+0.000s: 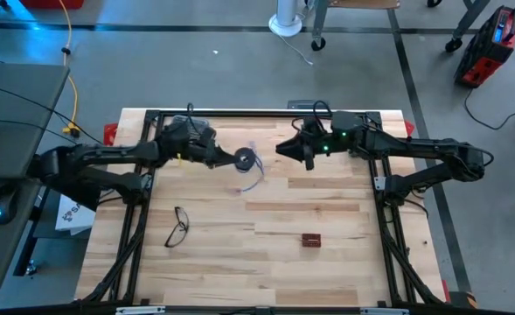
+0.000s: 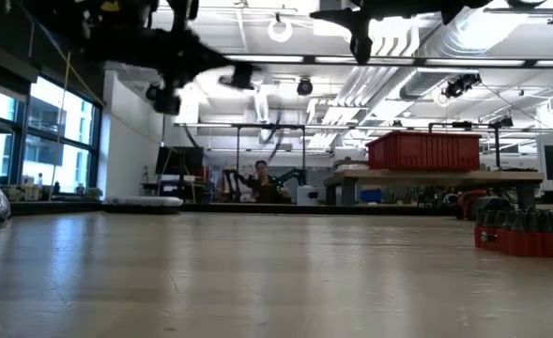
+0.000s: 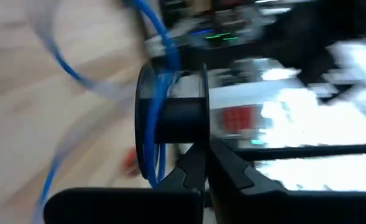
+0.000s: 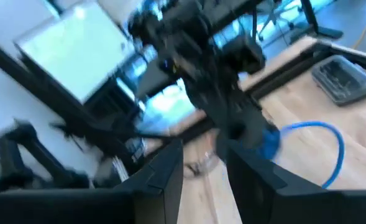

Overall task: Coil cords
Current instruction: Uncoil the blue wire onto the spool

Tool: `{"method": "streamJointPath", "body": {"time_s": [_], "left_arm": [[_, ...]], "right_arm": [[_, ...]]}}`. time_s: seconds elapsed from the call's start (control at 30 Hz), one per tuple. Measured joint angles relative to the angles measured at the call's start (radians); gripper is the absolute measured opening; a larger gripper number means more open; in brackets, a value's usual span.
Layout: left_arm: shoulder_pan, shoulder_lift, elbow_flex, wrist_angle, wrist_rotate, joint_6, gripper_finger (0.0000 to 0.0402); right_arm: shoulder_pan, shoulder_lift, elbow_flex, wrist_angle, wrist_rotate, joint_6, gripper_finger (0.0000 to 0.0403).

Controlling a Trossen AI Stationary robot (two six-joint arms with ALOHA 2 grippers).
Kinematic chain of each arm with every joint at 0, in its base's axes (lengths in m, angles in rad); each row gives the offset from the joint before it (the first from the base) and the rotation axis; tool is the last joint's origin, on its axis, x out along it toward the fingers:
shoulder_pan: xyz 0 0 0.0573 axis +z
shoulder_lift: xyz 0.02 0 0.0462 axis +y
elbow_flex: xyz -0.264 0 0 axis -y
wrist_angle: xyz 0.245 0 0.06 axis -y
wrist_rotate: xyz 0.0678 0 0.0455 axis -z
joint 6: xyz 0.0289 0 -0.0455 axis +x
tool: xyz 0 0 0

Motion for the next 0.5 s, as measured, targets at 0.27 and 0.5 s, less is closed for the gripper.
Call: {"method": "streamJointPath", "body": {"time_s": [0.27,0.5], "left_arm": [[0.056,-0.035,0.143,-0.586,0.3,0.186,0.0001],[0.018,-0.015,0.156,-0.061,0.591,-0.15,0.0]], "right_arm": [[0.016,0.0,0.0,0.028,-0.008,0.05,0.0115],[0.019,0.0,0.0,0.023,-0.017,0.036,0.0115]]}}
